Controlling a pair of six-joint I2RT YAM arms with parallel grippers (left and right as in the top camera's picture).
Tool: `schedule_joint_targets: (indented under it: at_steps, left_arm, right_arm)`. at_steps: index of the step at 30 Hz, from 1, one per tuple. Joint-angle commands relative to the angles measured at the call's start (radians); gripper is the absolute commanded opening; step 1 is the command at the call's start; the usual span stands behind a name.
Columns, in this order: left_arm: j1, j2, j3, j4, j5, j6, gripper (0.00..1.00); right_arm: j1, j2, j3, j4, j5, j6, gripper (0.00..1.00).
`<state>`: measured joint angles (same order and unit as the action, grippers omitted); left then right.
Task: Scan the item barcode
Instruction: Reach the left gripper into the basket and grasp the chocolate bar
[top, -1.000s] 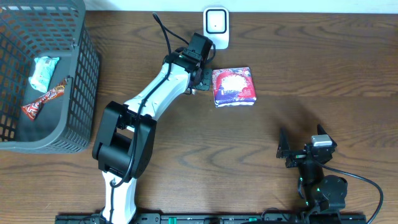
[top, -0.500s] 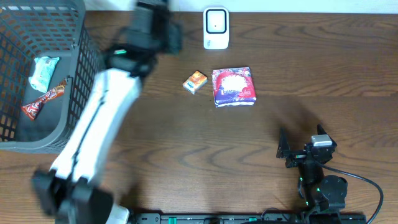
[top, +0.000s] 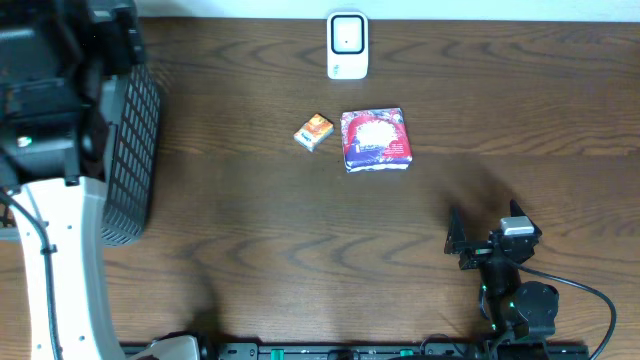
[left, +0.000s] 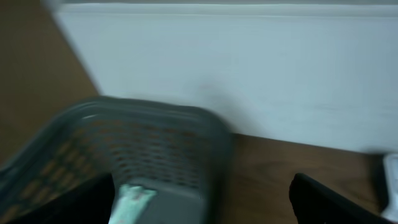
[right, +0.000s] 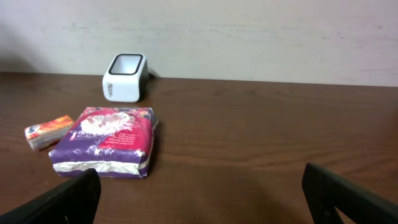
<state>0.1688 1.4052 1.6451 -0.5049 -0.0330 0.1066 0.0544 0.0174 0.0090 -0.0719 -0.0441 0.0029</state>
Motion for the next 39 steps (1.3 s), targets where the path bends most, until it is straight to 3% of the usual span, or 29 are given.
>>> schedule_joint_targets:
  at_steps: [1, 11, 17, 22, 39]
  left_arm:
    - [0.090, 0.016, 0.008, -0.007, -0.023, 0.050, 0.90]
    - [0.283, 0.168, 0.008, -0.021, -0.031, 0.109, 0.86]
    - [0.287, 0.271, -0.006, -0.100, -0.032, 0.473, 0.86]
    - [0.288, 0.378, -0.006, -0.167, -0.032, 0.645, 0.86]
    - [0.378, 0.625, -0.006, -0.183, -0.035, 0.660, 0.86]
  right_arm:
    - [-0.008, -0.004, -0.003, -0.002, 0.009, -0.011, 0.99]
    - [-0.008, -0.004, -0.003, -0.002, 0.009, -0.011, 0.99]
    - [-0.008, -0.004, -0.003, -0.002, 0.009, -0.011, 0.99]
    - [-0.008, -0.004, -0.003, -0.002, 0.009, -0.011, 0.99]
    - [-0.008, -0.004, -0.003, -0.002, 0.009, -0.011, 0.99]
